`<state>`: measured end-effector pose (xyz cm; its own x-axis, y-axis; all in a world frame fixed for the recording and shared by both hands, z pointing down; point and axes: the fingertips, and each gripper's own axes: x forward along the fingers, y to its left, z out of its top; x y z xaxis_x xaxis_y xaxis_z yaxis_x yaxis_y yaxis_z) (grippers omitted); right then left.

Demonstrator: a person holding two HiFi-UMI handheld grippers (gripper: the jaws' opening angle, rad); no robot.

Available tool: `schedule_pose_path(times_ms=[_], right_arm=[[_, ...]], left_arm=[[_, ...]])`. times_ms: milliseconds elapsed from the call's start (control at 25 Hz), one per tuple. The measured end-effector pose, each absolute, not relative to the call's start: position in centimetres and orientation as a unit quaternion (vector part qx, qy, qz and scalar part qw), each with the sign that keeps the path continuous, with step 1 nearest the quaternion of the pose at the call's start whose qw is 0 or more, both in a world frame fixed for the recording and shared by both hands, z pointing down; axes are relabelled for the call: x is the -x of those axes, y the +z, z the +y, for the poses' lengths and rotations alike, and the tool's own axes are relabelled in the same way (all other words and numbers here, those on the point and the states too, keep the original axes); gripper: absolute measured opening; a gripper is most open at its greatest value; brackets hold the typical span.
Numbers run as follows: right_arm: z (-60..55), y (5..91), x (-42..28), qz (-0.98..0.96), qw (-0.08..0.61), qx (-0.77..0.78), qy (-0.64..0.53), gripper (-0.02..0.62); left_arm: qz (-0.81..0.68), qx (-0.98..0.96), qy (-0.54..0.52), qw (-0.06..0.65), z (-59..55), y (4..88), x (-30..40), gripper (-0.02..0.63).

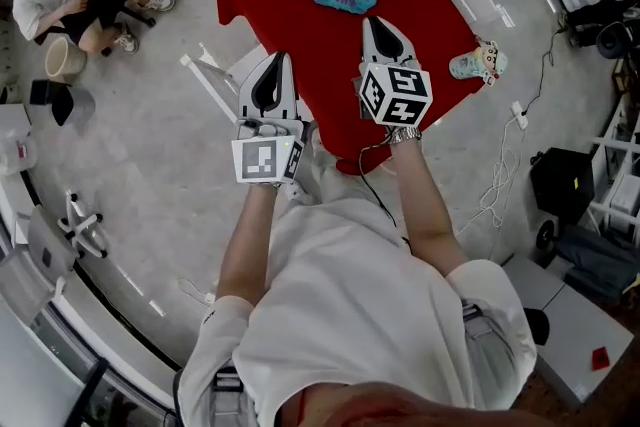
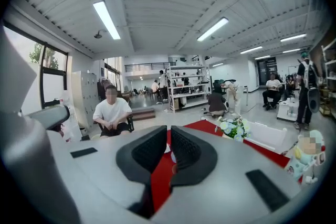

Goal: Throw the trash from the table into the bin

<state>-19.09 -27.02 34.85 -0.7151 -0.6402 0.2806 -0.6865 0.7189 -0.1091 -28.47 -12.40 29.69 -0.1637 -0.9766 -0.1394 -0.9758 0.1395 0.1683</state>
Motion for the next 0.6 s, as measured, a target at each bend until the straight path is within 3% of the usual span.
schedule_pose_path(times_ms=[240,440,600], right_arm=[[-34.3,42.1,19.6,-0.905,0.162,-0.360,0.162,0.013],[-38.6,47.9,20.0,-0.893,0.205,-0.349,0.197,0.151],[-41.4,51.5,20.6,-0.884,0.220,-0.352,0.215,0.183]], left_arm=[[-0.762,-0.641,-0.089,0.022,-18.6,32.1,28.9,0.005],[-0.766,-0.639,-0.057,0.039,-21.4,34.1,28.9,0.005],[-0.771,-0.632,-0.042,0.064,-23.6,36.5,29.4,0.005]])
